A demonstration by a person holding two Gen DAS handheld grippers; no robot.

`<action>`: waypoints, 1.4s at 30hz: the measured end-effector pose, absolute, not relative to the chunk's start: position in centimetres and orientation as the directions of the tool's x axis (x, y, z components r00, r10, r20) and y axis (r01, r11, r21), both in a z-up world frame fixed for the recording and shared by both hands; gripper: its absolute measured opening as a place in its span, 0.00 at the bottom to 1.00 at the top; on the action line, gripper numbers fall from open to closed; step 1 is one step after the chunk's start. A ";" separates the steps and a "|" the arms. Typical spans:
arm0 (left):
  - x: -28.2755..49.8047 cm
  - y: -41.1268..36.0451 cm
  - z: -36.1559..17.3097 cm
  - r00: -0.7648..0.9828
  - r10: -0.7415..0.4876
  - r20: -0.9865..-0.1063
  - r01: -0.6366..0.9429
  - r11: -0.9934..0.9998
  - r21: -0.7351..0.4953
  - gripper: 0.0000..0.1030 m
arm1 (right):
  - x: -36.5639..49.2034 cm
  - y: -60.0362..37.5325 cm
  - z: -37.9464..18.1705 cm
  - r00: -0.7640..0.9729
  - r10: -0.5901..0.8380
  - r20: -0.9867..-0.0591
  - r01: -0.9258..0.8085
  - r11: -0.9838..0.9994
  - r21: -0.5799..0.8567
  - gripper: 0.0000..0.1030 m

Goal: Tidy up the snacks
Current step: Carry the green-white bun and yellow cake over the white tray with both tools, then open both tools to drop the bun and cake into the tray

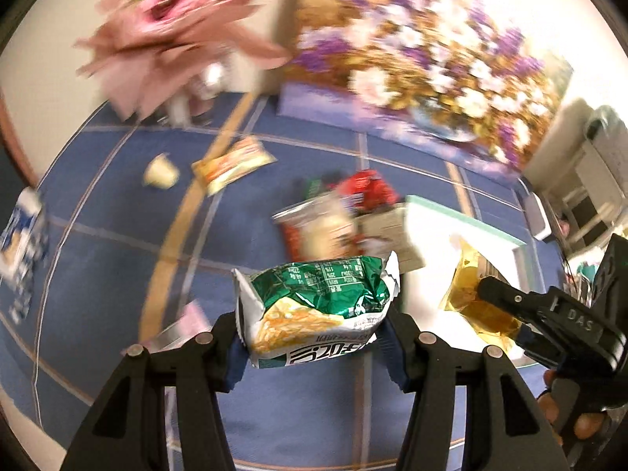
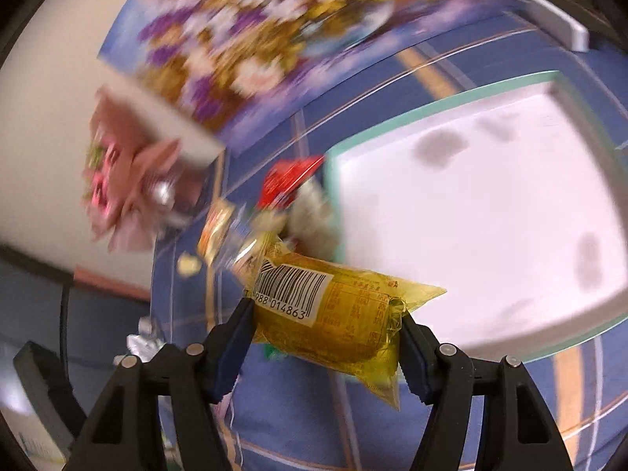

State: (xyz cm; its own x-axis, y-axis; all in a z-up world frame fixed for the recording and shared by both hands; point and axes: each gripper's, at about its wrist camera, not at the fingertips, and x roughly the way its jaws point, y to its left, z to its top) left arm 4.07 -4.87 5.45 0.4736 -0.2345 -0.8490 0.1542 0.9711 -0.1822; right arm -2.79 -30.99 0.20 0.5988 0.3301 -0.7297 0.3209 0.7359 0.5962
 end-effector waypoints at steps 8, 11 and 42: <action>6.4 -14.6 5.3 0.422 -0.305 -0.854 0.275 0.940 -0.200 0.57 | -3.3 -37.6 -0.1 0.634 0.184 -0.752 0.464 0.687 0.559 0.68; 7.2 -18.0 4.6 0.397 -0.331 -0.856 0.303 0.928 -0.218 0.57 | -3.2 -39.4 -0.8 0.634 0.155 -0.758 0.503 0.662 0.556 0.68; 13.1 -27.6 -3.1 0.320 -0.263 -0.910 0.319 0.935 -0.158 0.62 | -0.2 -46.4 -4.1 0.572 0.000 -0.820 0.621 0.652 0.434 0.70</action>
